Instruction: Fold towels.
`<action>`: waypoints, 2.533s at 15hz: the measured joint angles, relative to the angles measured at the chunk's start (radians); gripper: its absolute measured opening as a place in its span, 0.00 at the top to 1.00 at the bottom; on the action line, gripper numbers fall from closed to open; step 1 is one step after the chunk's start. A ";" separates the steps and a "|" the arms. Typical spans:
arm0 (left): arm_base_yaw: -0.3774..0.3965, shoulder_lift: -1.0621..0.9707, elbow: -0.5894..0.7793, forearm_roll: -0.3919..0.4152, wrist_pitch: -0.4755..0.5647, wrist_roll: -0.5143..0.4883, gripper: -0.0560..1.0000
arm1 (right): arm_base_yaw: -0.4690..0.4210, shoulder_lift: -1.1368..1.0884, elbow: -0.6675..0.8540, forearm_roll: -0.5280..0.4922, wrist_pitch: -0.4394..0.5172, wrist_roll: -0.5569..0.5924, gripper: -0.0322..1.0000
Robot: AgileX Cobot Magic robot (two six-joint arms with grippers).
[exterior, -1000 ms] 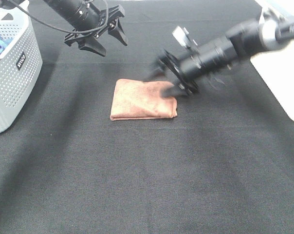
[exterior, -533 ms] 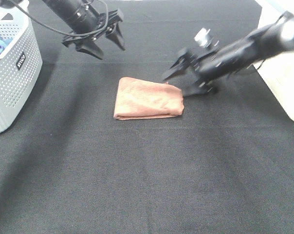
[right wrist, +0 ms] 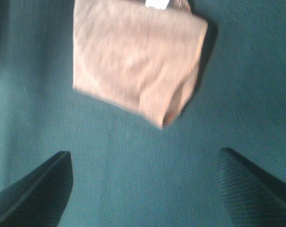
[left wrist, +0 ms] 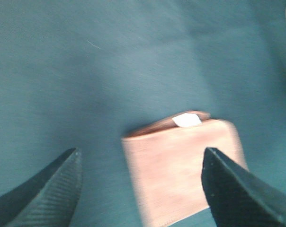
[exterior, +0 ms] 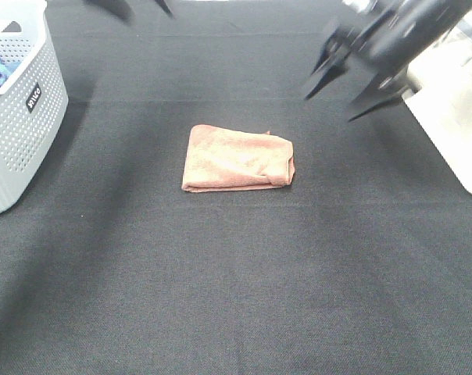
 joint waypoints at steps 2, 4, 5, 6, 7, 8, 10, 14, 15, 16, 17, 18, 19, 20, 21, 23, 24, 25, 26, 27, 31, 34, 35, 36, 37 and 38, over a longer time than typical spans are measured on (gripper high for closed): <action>-0.013 -0.040 0.039 0.033 0.000 0.000 0.31 | 0.001 -0.039 0.004 -0.030 0.018 0.013 0.21; -0.064 -0.216 0.258 0.118 -0.001 0.000 0.31 | 0.002 -0.169 0.057 -0.121 0.034 0.056 0.21; -0.083 -0.285 0.344 0.148 -0.001 -0.010 0.31 | 0.004 -0.224 0.099 -0.160 0.035 0.075 0.21; -0.104 -0.365 0.455 0.188 -0.001 -0.030 0.31 | 0.013 -0.315 0.169 -0.218 0.035 0.095 0.21; -0.130 -0.480 0.622 0.253 -0.001 -0.075 0.31 | 0.019 -0.383 0.223 -0.243 0.032 0.103 0.21; -0.147 -0.565 0.730 0.290 -0.001 -0.107 0.31 | 0.024 -0.452 0.291 -0.247 0.018 0.106 0.21; -0.168 -0.732 0.919 0.321 0.000 -0.161 0.31 | 0.025 -0.577 0.425 -0.264 -0.026 0.117 0.21; -0.175 -1.117 1.350 0.324 -0.011 -0.210 0.31 | 0.025 -0.860 0.749 -0.296 -0.053 0.119 0.21; -0.175 -1.117 1.350 0.324 -0.011 -0.210 0.31 | 0.025 -0.860 0.749 -0.296 -0.053 0.119 0.21; -0.175 -1.205 1.440 0.324 -0.013 -0.211 0.31 | 0.025 -0.929 0.821 -0.299 -0.055 0.119 0.21; -0.175 -1.287 1.517 0.323 -0.015 -0.211 0.31 | 0.025 -1.000 0.881 -0.302 -0.057 0.119 0.21; -0.175 -1.370 1.590 0.320 -0.015 -0.211 0.31 | 0.025 -1.067 0.941 -0.303 -0.057 0.119 0.21; -0.175 -1.460 1.657 0.317 -0.015 -0.211 0.31 | 0.025 -1.135 0.991 -0.303 -0.057 0.119 0.21; -0.175 -1.541 1.725 0.314 -0.015 -0.208 0.31 | 0.025 -1.214 1.034 -0.303 -0.057 0.119 0.21; -0.175 -1.630 1.780 0.312 -0.014 -0.195 0.31 | 0.025 -1.285 1.071 -0.303 -0.057 0.119 0.21; -0.175 -1.807 1.867 0.308 -0.019 -0.145 0.31 | 0.025 -1.468 1.139 -0.325 -0.074 0.095 0.21; -0.175 -1.856 1.893 0.296 -0.033 -0.128 0.31 | 0.025 -1.529 1.155 -0.339 -0.091 0.094 0.21; -0.175 -1.893 1.917 0.281 -0.050 -0.108 0.31 | 0.025 -1.588 1.171 -0.360 -0.099 0.090 0.21; -0.175 -1.920 1.940 0.260 -0.069 -0.086 0.31 | 0.025 -1.632 1.185 -0.378 -0.099 0.076 0.21; -0.175 -1.928 1.953 0.226 -0.095 -0.056 0.31 | 0.025 -1.665 1.199 -0.390 -0.096 0.073 0.21; -0.175 -1.929 1.976 0.146 -0.157 0.086 0.31 | 0.026 -1.698 1.213 -0.399 -0.088 0.102 0.21; -0.175 -1.929 1.977 0.147 -0.157 0.093 0.31 | 0.026 -1.698 1.213 -0.399 -0.088 0.119 0.21; -0.175 -1.929 1.977 0.147 -0.157 0.094 0.31 | 0.026 -1.698 1.213 -0.399 -0.088 0.120 0.21; -0.175 -1.929 1.977 0.147 -0.157 0.096 0.31 | 0.026 -1.698 1.213 -0.399 -0.088 0.120 0.21; -0.175 -1.929 1.977 0.147 -0.157 0.096 0.31 | 0.026 -1.698 1.213 -0.399 -0.088 0.120 0.21; -0.175 -1.929 1.977 0.147 -0.157 0.096 0.31 | 0.026 -1.698 1.213 -0.399 -0.088 0.120 0.21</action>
